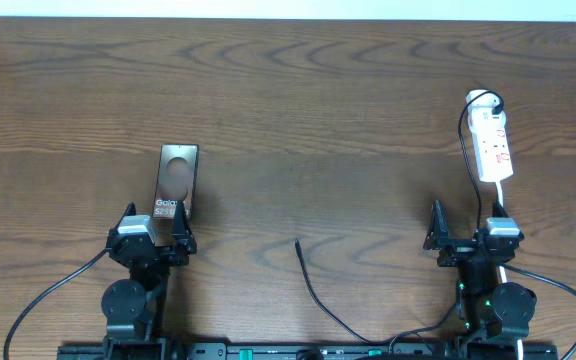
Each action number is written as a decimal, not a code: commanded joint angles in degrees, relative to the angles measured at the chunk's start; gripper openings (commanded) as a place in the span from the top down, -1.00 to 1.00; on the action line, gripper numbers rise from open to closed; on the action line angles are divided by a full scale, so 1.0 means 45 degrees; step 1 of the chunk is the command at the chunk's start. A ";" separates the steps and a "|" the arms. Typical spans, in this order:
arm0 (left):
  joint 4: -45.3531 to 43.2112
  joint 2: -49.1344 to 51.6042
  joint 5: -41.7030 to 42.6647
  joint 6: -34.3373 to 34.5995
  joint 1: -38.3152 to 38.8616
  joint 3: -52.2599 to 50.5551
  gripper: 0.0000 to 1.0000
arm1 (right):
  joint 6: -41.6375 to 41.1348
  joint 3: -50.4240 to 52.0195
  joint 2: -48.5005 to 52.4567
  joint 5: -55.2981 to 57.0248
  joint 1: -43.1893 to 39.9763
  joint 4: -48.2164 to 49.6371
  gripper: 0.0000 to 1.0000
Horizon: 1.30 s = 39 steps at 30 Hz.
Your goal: Plug charger to phone and switch on socket
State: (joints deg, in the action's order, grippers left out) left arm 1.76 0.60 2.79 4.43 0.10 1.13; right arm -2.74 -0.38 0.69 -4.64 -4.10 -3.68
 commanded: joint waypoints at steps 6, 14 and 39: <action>0.0505 -0.0068 -0.0199 -0.0121 -0.0044 -0.0199 -0.62 | 0.0146 0.0015 -0.0068 0.0102 0.0078 -0.0073 -0.99; 0.0505 -0.0068 -0.0199 -0.0121 -0.0044 -0.0199 -0.62 | 0.0146 0.0015 -0.0068 0.0102 0.0078 -0.0073 -0.99; -0.0141 -0.0068 -0.0097 -0.0117 -0.0039 -0.0170 -0.62 | 0.0146 0.0015 -0.0068 0.0102 0.0078 -0.0073 -0.99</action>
State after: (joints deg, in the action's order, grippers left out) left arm 1.17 0.60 2.79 4.43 0.10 1.10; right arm -2.74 -0.38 0.69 -4.64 -4.10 -3.68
